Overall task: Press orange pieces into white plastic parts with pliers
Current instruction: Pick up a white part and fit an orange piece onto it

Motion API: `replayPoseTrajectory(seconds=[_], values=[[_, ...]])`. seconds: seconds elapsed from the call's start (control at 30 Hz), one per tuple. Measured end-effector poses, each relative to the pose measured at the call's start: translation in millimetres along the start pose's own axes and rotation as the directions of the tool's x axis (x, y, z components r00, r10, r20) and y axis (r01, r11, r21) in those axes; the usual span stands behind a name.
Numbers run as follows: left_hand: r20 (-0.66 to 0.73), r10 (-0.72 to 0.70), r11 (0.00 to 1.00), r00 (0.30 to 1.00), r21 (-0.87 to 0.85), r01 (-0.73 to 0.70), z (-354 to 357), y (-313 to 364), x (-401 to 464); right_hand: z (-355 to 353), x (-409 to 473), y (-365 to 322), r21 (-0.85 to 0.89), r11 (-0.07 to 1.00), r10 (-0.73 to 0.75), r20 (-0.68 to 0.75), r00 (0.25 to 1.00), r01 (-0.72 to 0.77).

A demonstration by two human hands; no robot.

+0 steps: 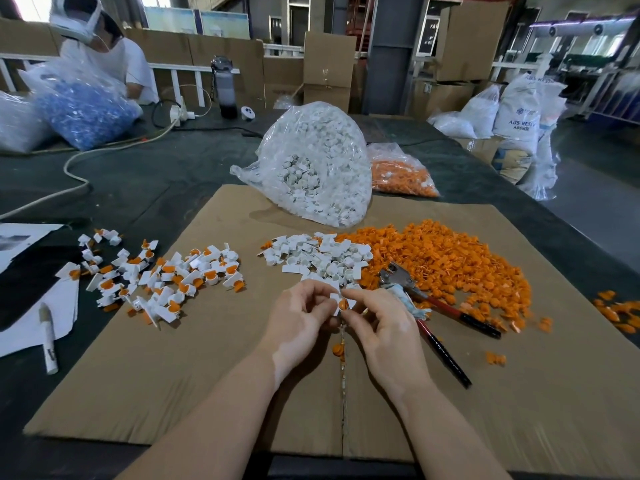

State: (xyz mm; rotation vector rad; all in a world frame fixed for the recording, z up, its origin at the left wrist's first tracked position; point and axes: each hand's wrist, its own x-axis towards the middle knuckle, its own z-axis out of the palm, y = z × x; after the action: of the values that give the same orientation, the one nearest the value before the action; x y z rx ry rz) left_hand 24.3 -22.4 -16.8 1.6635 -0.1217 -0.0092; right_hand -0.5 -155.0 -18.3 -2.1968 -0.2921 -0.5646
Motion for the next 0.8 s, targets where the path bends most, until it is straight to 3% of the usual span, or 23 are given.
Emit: replayPoseTrajectory(seconds=[0.47,0.53,0.6,0.7,0.8], values=[[0.004,0.041,0.999,0.999,-0.015,-0.041,1,3,-1,1,0,1,-0.01,1.0,-0.02,-0.031,0.999,0.02],[-0.004,0.037,0.999,0.999,-0.014,-0.037,2,4,0,-3,0,-1,-0.085,0.995,-0.058,-0.095,0.994,0.05],[-0.014,0.019,0.999,1.0,-0.047,-0.02,2,4,1,-9,1,0,-0.291,0.957,-0.052,-0.194,0.98,-0.007],[-0.027,-0.015,0.998,1.0,-0.069,0.013,3,3,3,-27,10,4,-0.582,0.744,0.256,-0.205,0.945,-0.328],[-0.039,-0.033,0.997,0.999,-0.064,0.03,3,1,6,-48,21,9,-0.709,0.561,0.524,-0.095,0.846,-0.427]])
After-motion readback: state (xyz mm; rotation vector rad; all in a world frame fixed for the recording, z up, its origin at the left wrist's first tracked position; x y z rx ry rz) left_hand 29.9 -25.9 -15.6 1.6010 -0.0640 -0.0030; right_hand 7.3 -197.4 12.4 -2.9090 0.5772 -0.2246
